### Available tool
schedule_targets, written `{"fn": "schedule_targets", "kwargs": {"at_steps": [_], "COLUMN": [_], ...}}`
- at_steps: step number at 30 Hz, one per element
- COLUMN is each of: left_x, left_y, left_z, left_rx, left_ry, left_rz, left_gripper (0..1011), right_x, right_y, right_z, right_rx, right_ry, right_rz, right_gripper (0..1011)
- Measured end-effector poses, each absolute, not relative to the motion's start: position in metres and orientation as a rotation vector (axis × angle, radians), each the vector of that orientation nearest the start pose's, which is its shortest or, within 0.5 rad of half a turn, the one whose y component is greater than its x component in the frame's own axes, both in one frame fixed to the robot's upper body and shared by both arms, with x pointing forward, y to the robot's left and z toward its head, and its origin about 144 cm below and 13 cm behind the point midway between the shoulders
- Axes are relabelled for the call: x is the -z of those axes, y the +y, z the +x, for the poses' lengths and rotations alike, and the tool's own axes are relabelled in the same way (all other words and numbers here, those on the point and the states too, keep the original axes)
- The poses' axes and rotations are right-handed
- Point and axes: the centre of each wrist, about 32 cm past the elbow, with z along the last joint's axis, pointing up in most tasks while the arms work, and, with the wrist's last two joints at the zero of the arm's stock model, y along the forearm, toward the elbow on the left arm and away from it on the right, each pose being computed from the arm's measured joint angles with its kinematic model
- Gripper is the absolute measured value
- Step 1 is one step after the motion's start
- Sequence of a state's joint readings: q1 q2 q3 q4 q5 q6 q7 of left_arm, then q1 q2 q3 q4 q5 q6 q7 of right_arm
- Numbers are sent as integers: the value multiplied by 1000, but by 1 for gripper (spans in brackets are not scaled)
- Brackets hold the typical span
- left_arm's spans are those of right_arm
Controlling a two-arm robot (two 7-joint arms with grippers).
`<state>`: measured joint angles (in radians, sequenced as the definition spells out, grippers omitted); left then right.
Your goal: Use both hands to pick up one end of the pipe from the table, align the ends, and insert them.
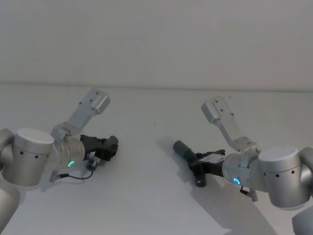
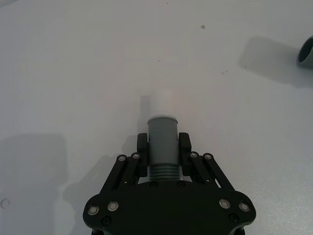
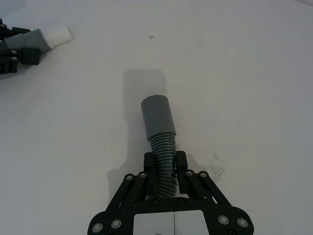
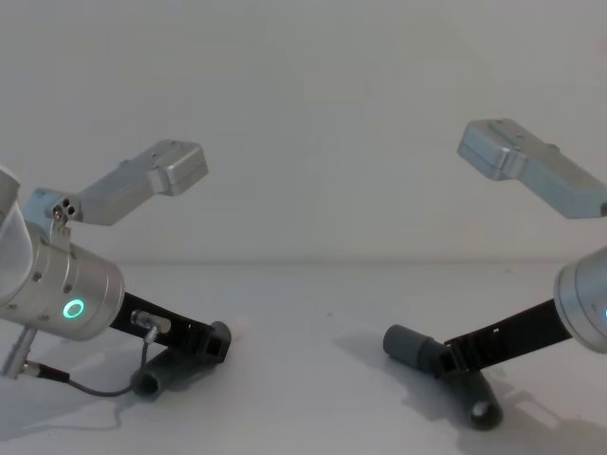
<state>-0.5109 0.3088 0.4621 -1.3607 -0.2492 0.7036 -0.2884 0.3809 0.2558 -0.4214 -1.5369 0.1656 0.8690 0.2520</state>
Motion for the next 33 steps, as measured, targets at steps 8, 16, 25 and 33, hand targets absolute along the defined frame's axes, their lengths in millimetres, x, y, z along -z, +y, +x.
{"fn": "schedule_targets", "kwargs": {"at_steps": [8,16,25,33], "left_x": [-1233,-1236,-1249,-1262], "left_y": [204,202,198,201], "left_z": [571,570,567,565], "left_rx": [-985,-978,-965,-938], "left_ry": [236,199,94,-26], "left_rz": [579,584,549,499], "left_gripper": [355,355,355,355], "right_x": [-1235,-1234,-1235,-1237], "right_y": [-178,-179,-186,-203], "right_z": [532,530,527,526], "right_rx": [989,987,973,935], "right_ry": [291,274,213,127], "right_rz": [-646,-621,-546,-471], "right_gripper": [262,262,262,262]}}
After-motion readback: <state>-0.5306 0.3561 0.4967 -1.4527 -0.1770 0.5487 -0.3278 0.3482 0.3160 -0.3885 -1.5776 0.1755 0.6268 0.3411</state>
